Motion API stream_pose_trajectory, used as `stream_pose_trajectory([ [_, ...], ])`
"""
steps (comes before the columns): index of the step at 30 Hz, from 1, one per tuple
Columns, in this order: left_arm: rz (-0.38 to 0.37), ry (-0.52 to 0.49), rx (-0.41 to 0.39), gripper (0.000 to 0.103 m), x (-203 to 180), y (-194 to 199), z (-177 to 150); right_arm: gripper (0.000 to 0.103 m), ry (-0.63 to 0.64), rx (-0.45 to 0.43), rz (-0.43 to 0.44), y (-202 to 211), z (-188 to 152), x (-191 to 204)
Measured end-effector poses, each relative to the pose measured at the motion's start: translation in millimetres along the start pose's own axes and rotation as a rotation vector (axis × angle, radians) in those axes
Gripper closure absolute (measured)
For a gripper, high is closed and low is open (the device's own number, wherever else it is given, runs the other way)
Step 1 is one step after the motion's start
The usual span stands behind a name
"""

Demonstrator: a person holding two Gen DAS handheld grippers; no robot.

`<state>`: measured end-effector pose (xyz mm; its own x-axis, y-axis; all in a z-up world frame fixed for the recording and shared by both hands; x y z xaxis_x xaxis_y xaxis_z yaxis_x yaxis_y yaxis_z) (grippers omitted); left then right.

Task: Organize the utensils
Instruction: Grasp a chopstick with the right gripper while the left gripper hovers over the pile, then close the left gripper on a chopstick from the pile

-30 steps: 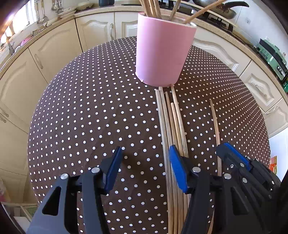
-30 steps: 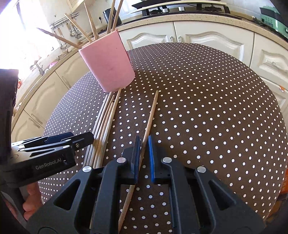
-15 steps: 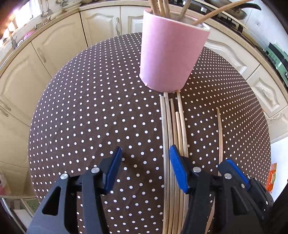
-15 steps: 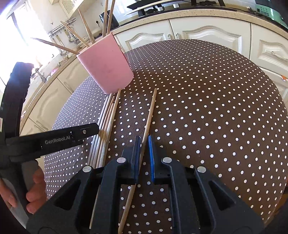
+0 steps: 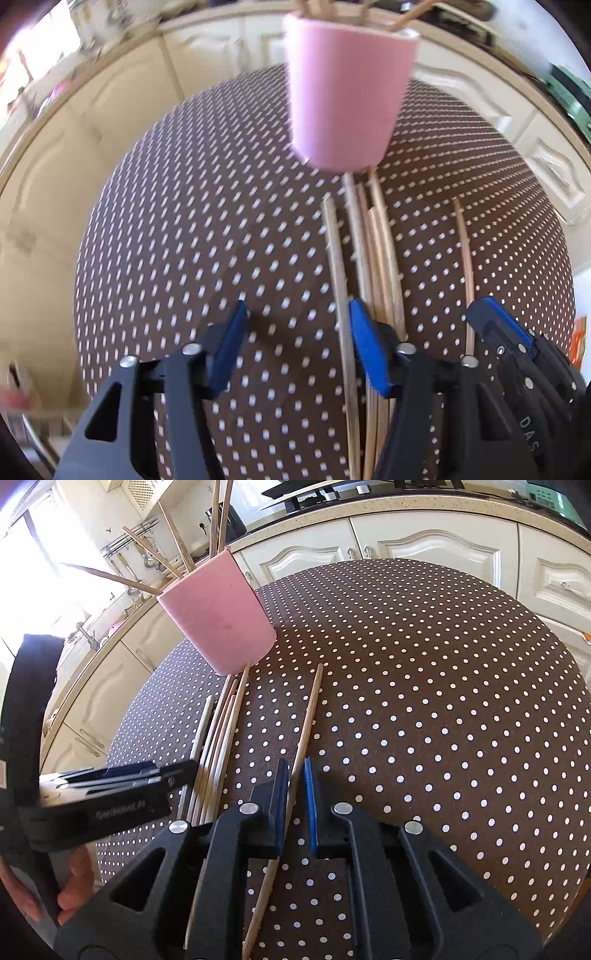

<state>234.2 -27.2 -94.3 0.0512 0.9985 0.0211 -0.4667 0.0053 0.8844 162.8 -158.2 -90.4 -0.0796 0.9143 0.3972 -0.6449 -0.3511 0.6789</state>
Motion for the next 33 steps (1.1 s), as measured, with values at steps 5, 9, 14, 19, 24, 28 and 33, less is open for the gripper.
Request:
stream_pose_trajectory([
  [5,-0.020,-0.025,-0.052,0.094,3,9,-17,0.094,-0.008,0.004,0.019,-1,-1,-2],
  [9,-0.081,0.021,-0.075,0.096,17,16,-30,0.094,0.061,0.021,0.010,-2,-2,4],
  [14,-0.102,0.004,-0.074,0.096,35,26,-53,0.094,0.199,0.090,-0.011,3,-15,23],
  [19,-0.125,-0.012,-0.078,0.096,52,33,-77,0.095,0.329,0.162,-0.004,15,-35,37],
  [24,-0.140,0.033,-0.104,0.096,52,37,-89,0.094,0.348,0.234,-0.024,22,-41,36],
  [28,-0.147,0.053,-0.118,0.095,53,37,-98,0.094,0.325,0.240,-0.058,18,-38,36],
  [33,-0.167,0.082,-0.108,0.095,56,38,-90,0.094,0.281,0.217,-0.132,7,-24,37],
])
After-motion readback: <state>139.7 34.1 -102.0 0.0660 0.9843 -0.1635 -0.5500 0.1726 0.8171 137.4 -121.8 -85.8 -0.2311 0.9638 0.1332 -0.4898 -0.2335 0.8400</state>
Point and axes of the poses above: each gripper's, at about its wrist camera, not at the fingertips, and y roughly against the way its jaws point, x to its left, z to its top, the point moved 5 cm from there along -y, roughly the way its jaws point, and after that the axes turned 3 degrees about -x, right-handed, at the moved point
